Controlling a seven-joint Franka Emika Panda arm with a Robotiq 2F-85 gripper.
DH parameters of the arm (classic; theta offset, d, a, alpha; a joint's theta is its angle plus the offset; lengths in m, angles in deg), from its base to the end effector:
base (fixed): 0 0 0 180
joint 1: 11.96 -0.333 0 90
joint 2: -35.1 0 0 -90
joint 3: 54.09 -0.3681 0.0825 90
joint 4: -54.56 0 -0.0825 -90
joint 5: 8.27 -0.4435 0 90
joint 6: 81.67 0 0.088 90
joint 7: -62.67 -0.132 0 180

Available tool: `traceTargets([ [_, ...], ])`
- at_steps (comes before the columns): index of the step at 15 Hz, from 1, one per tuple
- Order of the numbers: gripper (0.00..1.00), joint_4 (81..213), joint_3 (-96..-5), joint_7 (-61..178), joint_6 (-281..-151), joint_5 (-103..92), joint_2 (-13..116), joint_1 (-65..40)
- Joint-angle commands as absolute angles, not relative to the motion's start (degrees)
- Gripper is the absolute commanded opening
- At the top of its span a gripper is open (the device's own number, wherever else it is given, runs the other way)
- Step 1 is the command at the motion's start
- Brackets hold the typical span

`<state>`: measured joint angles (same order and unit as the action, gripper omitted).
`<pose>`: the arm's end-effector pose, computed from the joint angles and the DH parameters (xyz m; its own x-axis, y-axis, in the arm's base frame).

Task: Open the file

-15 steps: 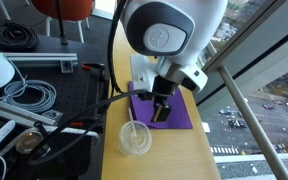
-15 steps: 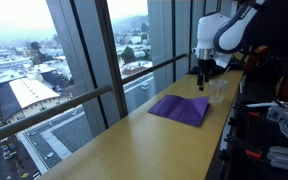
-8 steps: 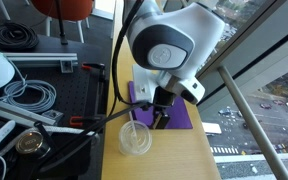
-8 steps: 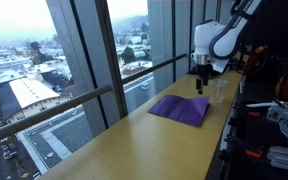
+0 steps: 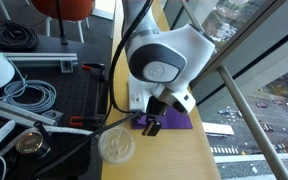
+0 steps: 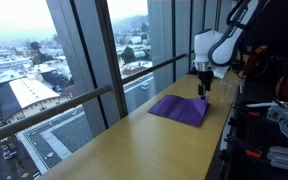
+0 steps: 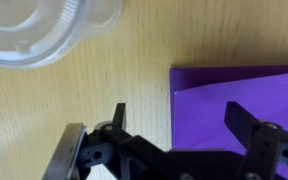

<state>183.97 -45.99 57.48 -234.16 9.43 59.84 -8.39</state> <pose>0.5690 -0.1164 0.1370 0.9991 -0.0095 -0.0421 -0.0011 -0.9810 0.1941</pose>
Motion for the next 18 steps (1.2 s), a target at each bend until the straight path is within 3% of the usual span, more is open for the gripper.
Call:
traceTargets([
  [1,1.00,182.6,-46.3,58.8,-232.2,6.0,60.4,-8.4],
  [18,1.00,179.4,-47.5,60.3,-228.2,-0.7,62.1,-7.6],
])
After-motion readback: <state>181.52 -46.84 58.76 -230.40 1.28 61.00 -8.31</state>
